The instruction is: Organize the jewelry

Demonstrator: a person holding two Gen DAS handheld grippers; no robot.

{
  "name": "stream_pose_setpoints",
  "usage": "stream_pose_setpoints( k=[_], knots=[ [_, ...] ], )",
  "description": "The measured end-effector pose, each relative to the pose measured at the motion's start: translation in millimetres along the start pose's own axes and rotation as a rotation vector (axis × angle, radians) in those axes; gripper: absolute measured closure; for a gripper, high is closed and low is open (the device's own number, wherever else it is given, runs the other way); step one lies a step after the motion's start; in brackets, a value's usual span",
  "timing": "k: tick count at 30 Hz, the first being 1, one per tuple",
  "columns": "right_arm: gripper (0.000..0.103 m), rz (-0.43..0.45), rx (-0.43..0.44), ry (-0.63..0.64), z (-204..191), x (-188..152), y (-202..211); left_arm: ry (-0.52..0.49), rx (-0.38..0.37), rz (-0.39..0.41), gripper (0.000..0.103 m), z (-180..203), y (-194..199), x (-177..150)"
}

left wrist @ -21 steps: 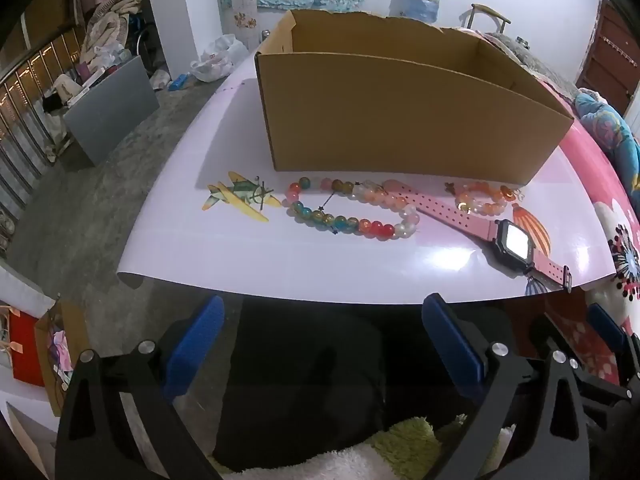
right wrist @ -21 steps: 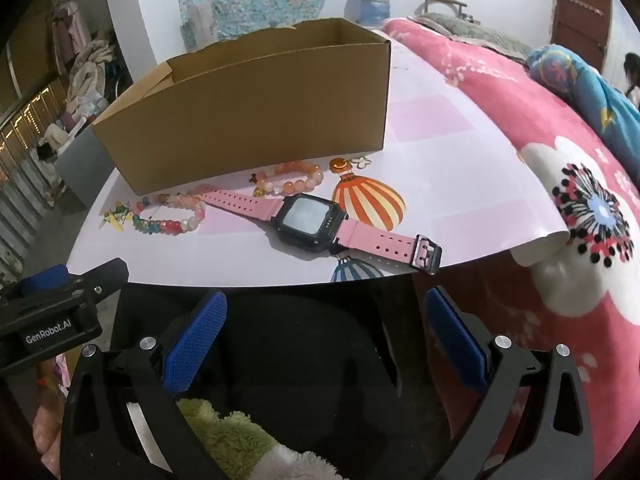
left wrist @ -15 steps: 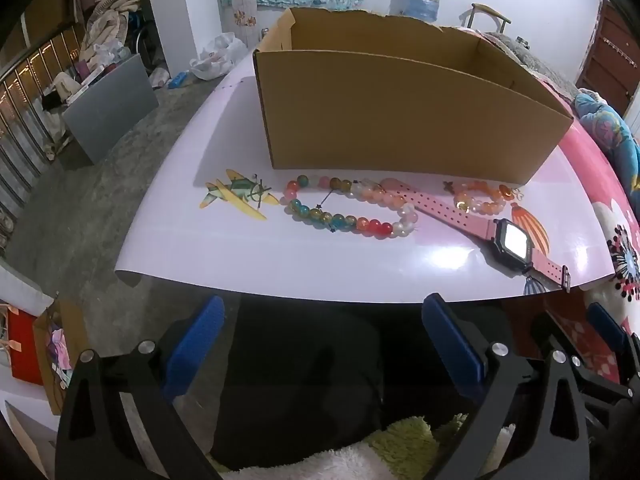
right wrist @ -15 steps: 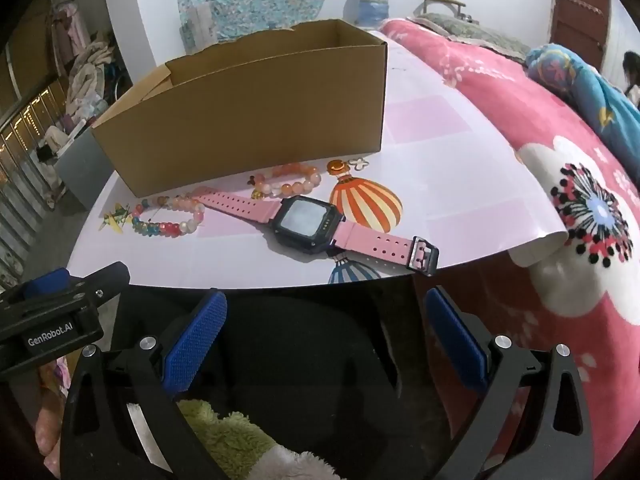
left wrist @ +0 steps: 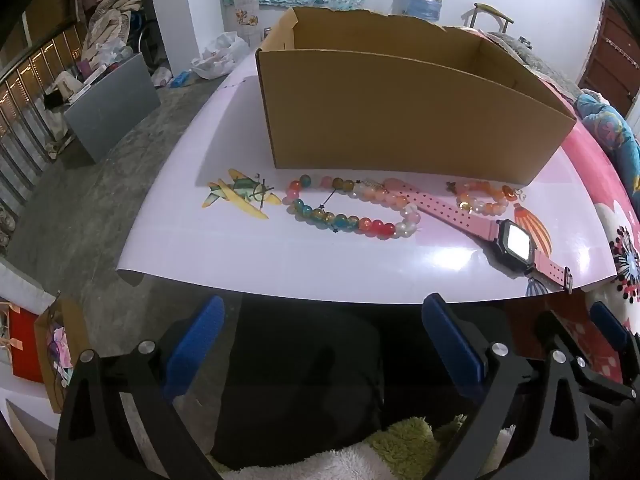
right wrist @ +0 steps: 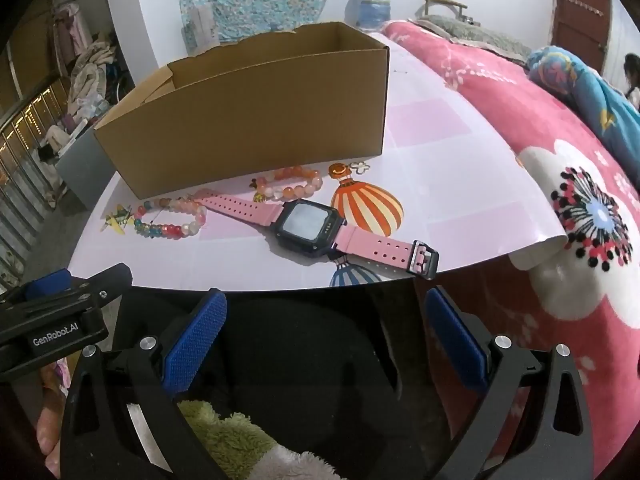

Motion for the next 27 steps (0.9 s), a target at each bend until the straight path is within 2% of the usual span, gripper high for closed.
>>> stream_pose_setpoints(
  k=[27],
  knots=[
    [0.007,0.002,-0.001,0.004,-4.2,1.0,5.8,0.008,0.007,-0.001,0.006,-5.1,0.6,-3.1]
  ],
)
Point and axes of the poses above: each gripper's, at about its wrist camera, not at the fingertips, and y roughly against the way its jaws point, z to its right, x to its top, the point moved 9 cm from there along -y, roughly the way its jaws point, and after that the axes turned 14 degrees about -y, right-handed, at the moved point
